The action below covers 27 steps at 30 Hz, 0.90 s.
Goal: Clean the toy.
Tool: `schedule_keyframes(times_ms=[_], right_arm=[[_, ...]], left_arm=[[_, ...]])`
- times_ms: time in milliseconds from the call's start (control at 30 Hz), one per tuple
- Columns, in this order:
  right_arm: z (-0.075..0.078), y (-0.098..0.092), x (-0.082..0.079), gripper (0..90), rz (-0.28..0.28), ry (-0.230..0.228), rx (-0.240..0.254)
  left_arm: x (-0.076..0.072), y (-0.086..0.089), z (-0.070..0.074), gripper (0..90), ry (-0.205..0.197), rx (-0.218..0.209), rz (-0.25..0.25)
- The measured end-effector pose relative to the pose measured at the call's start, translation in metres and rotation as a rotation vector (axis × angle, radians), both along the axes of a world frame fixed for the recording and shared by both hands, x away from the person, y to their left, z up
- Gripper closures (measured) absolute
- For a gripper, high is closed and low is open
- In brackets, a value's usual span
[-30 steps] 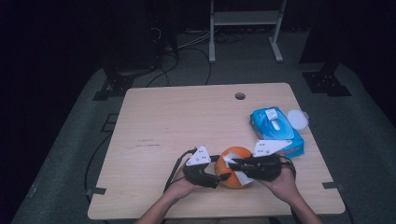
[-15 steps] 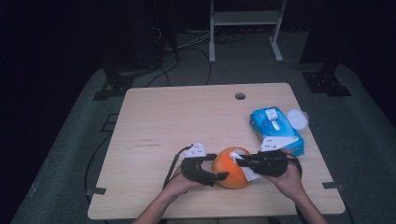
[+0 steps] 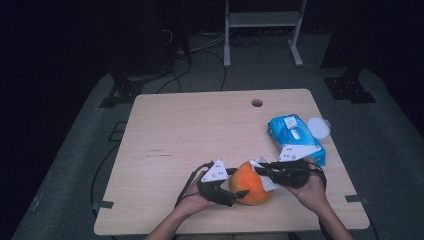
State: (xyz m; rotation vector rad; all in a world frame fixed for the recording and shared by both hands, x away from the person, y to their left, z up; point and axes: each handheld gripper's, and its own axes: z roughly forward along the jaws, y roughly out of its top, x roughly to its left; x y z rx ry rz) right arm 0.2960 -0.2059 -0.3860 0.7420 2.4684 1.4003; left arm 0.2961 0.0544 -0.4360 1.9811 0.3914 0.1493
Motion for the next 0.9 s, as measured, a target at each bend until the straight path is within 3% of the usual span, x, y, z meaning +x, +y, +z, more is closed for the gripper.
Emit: schedule_keyframes(times_ms=[67, 100, 167, 200, 233, 333, 400, 433, 467, 500, 533, 567, 667, 700, 767, 800, 867, 900], right_arm=[[-0.005, -0.006, 0.003, 80.3, -0.016, 0.024, 0.010], [-0.005, -0.006, 0.003, 80.3, -0.016, 0.024, 0.010], [-0.006, -0.006, 0.003, 80.2, -0.012, 0.024, 0.010], [-0.003, -0.002, 0.001, 80.2, -0.005, 0.004, -0.008], [-0.003, -0.002, 0.001, 80.2, -0.005, 0.004, -0.008], [0.002, 0.010, -0.007, 80.2, 0.026, -0.008, -0.004], [0.005, 0.019, -0.011, 80.2, 0.064, -0.009, 0.014], [0.005, 0.019, -0.011, 80.2, 0.064, -0.009, 0.014], [0.006, 0.025, -0.013, 80.2, 0.095, 0.001, 0.031], [0.004, 0.038, -0.018, 80.3, 0.144, 0.006, 0.017], [0.004, 0.040, -0.019, 80.3, 0.147, -0.001, 0.003], [0.004, 0.041, -0.020, 80.4, 0.147, -0.014, -0.007], [0.007, 0.035, -0.019, 80.3, 0.123, -0.022, -0.002], [0.009, 0.025, -0.014, 80.3, 0.084, -0.025, -0.002], [0.009, 0.020, -0.012, 80.3, 0.068, -0.031, -0.002], [0.008, 0.006, -0.006, 80.3, 0.019, -0.023, 0.000], [0.006, -0.004, -0.001, 80.3, -0.014, -0.014, -0.002], [0.006, -0.004, -0.001, 80.3, -0.014, -0.014, -0.002]], left_arm=[[0.007, -0.001, -0.002, 13.5, 0.072, -0.012, 0.040], [0.007, -0.001, -0.002, 8.9, 0.072, -0.012, 0.040], [0.014, -0.002, -0.008, 8.5, 0.181, -0.034, 0.049], [0.013, -0.002, -0.009, 14.5, 0.191, -0.044, 0.021], [0.013, -0.002, -0.009, 16.2, 0.191, -0.044, 0.021], [0.004, -0.005, -0.002, 25.2, 0.099, -0.017, 0.021], [-0.003, -0.010, 0.003, 26.0, 0.023, 0.024, 0.014], [-0.003, -0.010, 0.003, 25.9, 0.023, 0.024, 0.014], [-0.009, -0.015, 0.006, 25.9, -0.026, 0.050, 0.010], [-0.016, -0.020, 0.010, 25.9, -0.087, 0.094, -0.008], [-0.016, -0.020, 0.010, 25.9, -0.087, 0.094, -0.008], [-0.019, -0.021, 0.009, 26.1, -0.116, 0.105, -0.017], [-0.016, -0.019, 0.007, 26.4, -0.101, 0.093, -0.022], [-0.014, -0.017, 0.005, 26.1, -0.092, 0.088, -0.024], [-0.012, -0.016, 0.004, 25.4, -0.078, 0.078, -0.021], [-0.011, -0.015, 0.004, 20.6, -0.066, 0.073, -0.015], [-0.004, -0.012, 0.004, 14.5, 0.034, -0.005, 0.034], [-0.004, -0.012, 0.004, 12.0, 0.034, -0.005, 0.034]])
